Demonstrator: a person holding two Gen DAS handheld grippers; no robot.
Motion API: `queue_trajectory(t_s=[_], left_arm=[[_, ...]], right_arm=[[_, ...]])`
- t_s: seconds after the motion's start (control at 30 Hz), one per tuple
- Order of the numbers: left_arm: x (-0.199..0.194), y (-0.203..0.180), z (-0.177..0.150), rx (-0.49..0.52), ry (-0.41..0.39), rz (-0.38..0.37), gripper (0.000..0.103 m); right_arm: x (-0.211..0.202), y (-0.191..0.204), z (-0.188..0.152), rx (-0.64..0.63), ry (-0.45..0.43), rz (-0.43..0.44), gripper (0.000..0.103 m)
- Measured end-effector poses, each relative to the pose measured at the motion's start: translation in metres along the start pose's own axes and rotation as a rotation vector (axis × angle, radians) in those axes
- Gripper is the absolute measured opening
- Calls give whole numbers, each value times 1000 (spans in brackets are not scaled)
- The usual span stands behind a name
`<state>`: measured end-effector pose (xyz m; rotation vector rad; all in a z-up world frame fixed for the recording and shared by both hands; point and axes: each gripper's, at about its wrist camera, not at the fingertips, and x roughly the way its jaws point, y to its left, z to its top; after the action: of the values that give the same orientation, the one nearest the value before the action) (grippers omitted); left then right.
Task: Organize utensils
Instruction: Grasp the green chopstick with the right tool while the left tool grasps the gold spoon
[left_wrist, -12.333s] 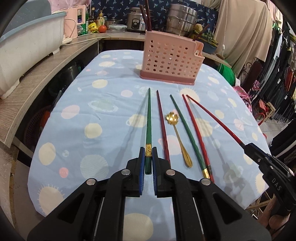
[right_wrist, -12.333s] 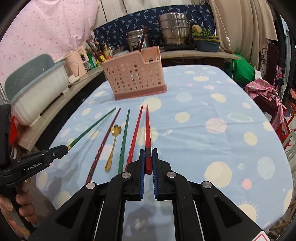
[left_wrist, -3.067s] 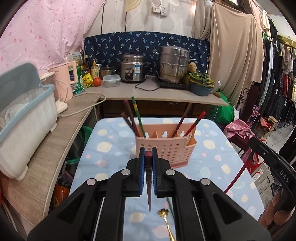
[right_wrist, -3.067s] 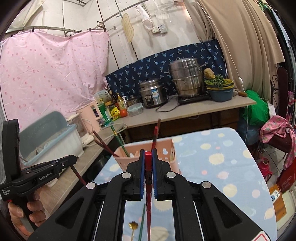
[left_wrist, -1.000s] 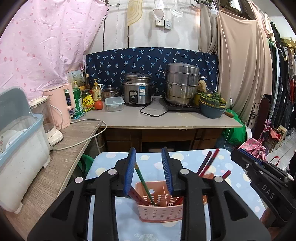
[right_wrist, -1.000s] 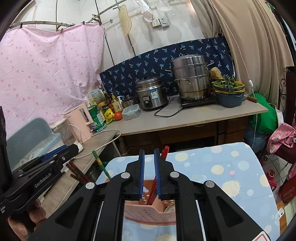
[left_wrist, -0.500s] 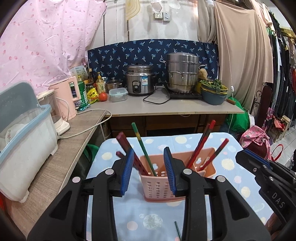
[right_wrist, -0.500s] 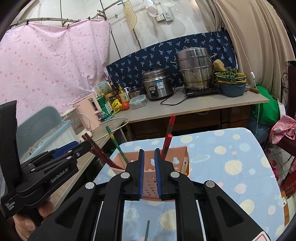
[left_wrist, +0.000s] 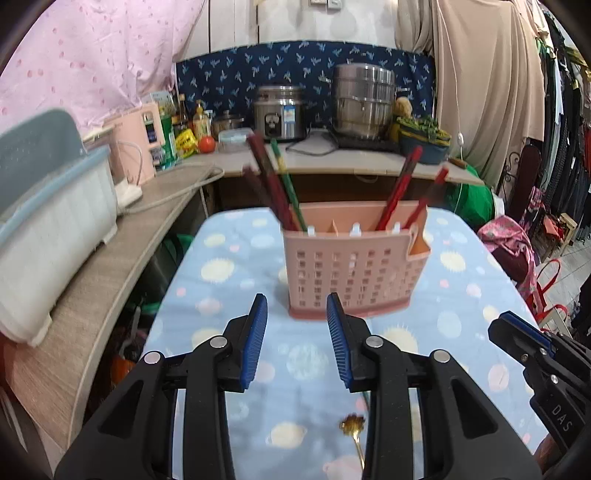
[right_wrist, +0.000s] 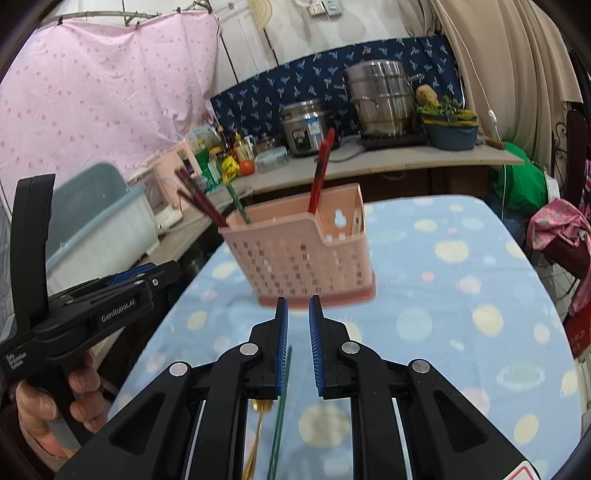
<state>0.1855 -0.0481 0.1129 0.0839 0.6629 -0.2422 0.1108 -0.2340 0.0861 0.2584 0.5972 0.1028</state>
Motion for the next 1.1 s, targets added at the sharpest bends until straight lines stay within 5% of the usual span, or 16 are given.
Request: queue_trajectory(t_s=[0.3,0.43,0.7,1.1], left_arm=[[-2,4,-57,-8,83,-4,32],[-2,4,-81,-26,120,-18,32],[2,0,-125,-19,194,-12,32],[0,2,-156,-30,242,-13,48]], right_arm=[[-9,6,-64,-32,93,-21,14],[-10,12,-92,-46,126,-41,27],[-10,26,-146,-80,212,-49,27],[-8,36,-166,-97,234,-47,27]])
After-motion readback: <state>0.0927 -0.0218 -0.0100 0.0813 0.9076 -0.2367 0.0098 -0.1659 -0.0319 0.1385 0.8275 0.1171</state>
